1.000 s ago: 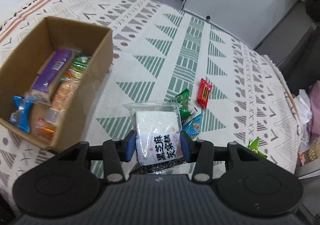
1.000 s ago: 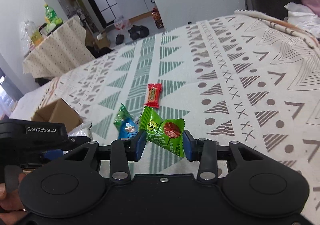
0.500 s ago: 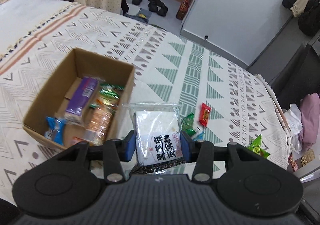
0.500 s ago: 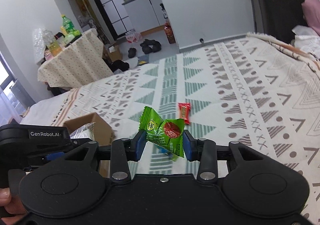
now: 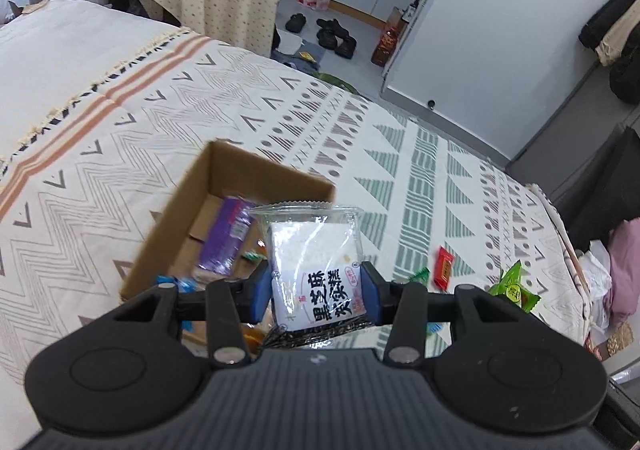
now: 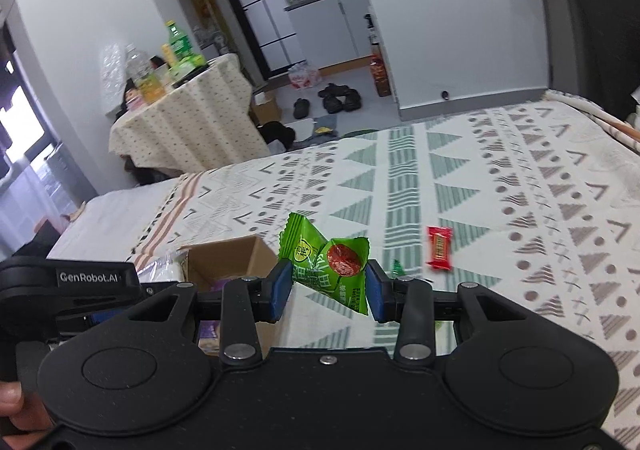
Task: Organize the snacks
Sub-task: 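Carry white packet into box with left gripper while right drops green candy in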
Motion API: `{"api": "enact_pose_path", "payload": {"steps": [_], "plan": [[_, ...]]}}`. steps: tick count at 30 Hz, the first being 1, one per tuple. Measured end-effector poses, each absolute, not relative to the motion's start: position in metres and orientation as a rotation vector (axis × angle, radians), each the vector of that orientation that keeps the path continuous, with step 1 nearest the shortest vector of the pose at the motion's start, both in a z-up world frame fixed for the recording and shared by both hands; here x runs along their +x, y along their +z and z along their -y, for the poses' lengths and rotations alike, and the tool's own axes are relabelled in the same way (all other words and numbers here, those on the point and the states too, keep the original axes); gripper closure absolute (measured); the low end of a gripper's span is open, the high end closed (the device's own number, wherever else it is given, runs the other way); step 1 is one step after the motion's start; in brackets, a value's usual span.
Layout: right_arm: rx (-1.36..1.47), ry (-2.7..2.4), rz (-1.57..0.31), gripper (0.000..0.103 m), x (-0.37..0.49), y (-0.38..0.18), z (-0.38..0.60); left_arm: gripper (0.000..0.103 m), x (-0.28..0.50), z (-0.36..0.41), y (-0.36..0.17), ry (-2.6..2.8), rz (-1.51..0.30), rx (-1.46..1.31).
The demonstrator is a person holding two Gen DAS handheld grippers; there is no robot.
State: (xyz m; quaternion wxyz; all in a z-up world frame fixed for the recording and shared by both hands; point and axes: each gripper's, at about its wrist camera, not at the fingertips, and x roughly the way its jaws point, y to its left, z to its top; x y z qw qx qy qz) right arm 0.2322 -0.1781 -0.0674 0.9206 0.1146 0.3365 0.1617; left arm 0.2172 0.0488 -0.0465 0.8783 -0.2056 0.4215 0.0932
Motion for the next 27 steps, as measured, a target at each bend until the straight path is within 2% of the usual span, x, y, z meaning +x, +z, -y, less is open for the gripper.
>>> {"api": "enact_pose_path", "payload": {"steps": [21, 27], "plan": [[0.197, 0.469, -0.743, 0.064, 0.284, -0.053, 0.083, 0.056, 0.253, -0.137, -0.043, 0.310, -0.884, -0.542], [0.196, 0.497, -0.755, 0.064, 0.287, -0.053, 0.066, 0.038, 0.250, -0.143, -0.039, 0.341, -0.865, -0.509]]}}
